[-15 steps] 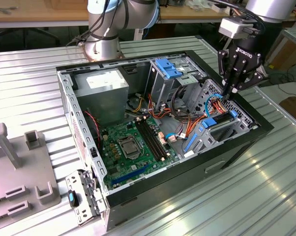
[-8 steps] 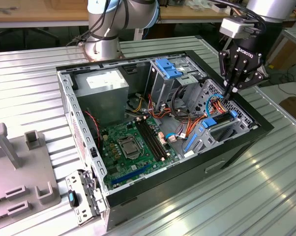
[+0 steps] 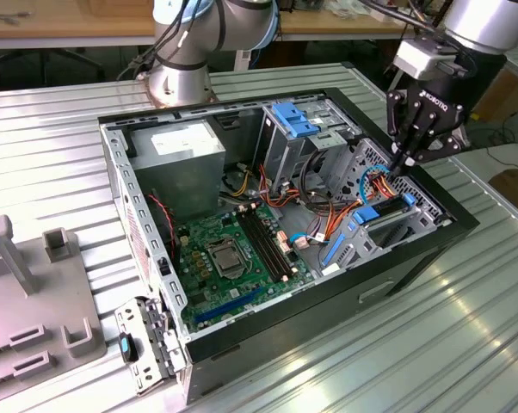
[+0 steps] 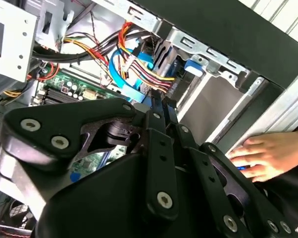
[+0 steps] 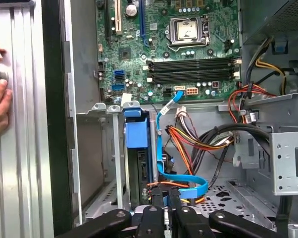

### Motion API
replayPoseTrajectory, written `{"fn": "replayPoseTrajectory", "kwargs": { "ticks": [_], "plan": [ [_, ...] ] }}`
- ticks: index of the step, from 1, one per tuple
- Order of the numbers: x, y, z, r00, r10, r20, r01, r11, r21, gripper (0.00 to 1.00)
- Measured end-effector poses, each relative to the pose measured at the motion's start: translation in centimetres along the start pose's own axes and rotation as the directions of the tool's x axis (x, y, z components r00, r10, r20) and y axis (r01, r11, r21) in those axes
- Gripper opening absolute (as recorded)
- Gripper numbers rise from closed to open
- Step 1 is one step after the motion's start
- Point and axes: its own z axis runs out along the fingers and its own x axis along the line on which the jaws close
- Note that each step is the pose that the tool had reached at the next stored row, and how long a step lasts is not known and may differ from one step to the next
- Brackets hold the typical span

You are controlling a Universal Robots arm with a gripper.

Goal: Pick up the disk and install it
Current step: 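Insert the second disk wire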

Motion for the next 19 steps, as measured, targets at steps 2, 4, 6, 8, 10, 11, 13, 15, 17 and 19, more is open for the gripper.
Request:
{"fn": "replayPoseTrajectory", "kwargs": {
  "ticks": [2, 4, 6, 8, 10, 11, 13, 15, 17, 19],
  "plan": [
    [0.17, 0.61, 0.03, 1.0000, 0.002, 0.0016, -0.002, 0.9995, 0.0329, 0.16],
    [0.29, 1.40, 0.13, 1.0000, 0.004, 0.0041, -0.004, 0.9980, 0.0631, 0.16],
    [0.38, 1.88, 0.19, 1.0000, 0.005, 0.0048, -0.005, 0.9971, 0.0760, 0.16],
    [0.57, 2.55, 0.35, 1.0000, 0.006, 0.0057, -0.006, 0.9955, 0.0943, 0.16],
    [0.83, 2.64, 0.55, 1.0000, 0.006, 0.0060, -0.006, 0.9950, 0.0995, 0.16],
    [1.12, 2.63, 0.76, 1.0000, 0.006, 0.0064, -0.007, 0.9949, 0.1008, 0.16],
    [1.39, 2.67, 1.21, 0.9999, 0.006, 0.0086, -0.007, 0.9946, 0.1035, 0.16],
    [1.40, 2.95, 1.37, 0.9999, 0.000, 0.0104, -0.002, 0.9932, 0.1168, 0.16],
    [1.44, 3.23, 1.43, 0.9999, -0.002, 0.0119, 0.000, 0.9928, 0.1200, 0.16],
    [1.48, 3.35, 1.58, 0.9999, -0.003, 0.0144, 0.001, 0.9927, 0.1203, 0.16]
  ]
}}
